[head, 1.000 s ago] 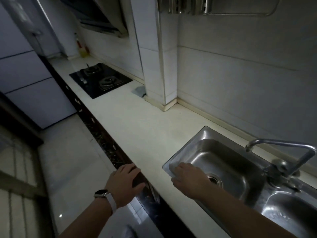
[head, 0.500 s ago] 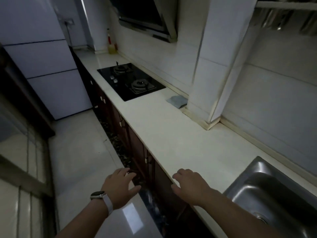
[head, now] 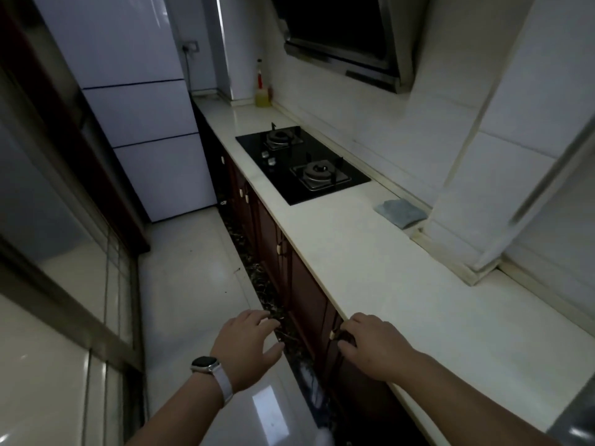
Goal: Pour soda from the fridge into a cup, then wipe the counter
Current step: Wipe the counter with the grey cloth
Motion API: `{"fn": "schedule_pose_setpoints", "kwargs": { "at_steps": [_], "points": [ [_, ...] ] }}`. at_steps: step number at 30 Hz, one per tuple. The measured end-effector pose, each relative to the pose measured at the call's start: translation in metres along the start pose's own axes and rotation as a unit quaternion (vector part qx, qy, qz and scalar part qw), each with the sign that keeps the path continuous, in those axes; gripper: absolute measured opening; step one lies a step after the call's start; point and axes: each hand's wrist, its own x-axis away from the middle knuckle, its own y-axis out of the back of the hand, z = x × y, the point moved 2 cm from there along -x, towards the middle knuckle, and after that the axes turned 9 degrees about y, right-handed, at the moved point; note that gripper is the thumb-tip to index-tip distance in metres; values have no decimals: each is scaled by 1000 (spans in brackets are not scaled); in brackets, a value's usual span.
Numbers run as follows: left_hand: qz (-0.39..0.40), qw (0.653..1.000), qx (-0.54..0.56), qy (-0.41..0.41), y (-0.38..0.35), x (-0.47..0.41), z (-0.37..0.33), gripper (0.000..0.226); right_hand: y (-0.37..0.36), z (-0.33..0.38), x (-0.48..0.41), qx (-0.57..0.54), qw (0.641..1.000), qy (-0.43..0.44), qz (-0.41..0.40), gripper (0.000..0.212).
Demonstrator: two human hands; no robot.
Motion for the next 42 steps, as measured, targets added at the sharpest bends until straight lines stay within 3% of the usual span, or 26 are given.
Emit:
{"fn": "schedule_pose_setpoints", "kwargs": {
  "at_steps": [6, 14, 22, 29, 35, 42],
  "points": [
    [-11, 1000, -20, -18, 13, -62, 21, 46, -12, -8, -72, -35, 999, 9, 16, 43],
    [30, 993, -93, -62, 31, -214, 22, 48, 16, -68, -186, -94, 995, -12, 2, 48],
    [-10, 979, -99, -179, 65, -348, -31, 47, 82, -154, -242, -109, 986, -113, -46, 52],
    [-50, 951, -105, -286, 61, -438, -50, 44, 85, -190, -267, -127, 968, -213, -38, 51],
    [-2, 920, -104, -377, 36, -524, -50, 34, 82, -212, -303, -151, 932, -326, -49, 52],
    [67, 881, -131, -450, 23, -622, -56, 48, 92, -220, -352, -170, 888, -424, -62, 52]
  ]
}}
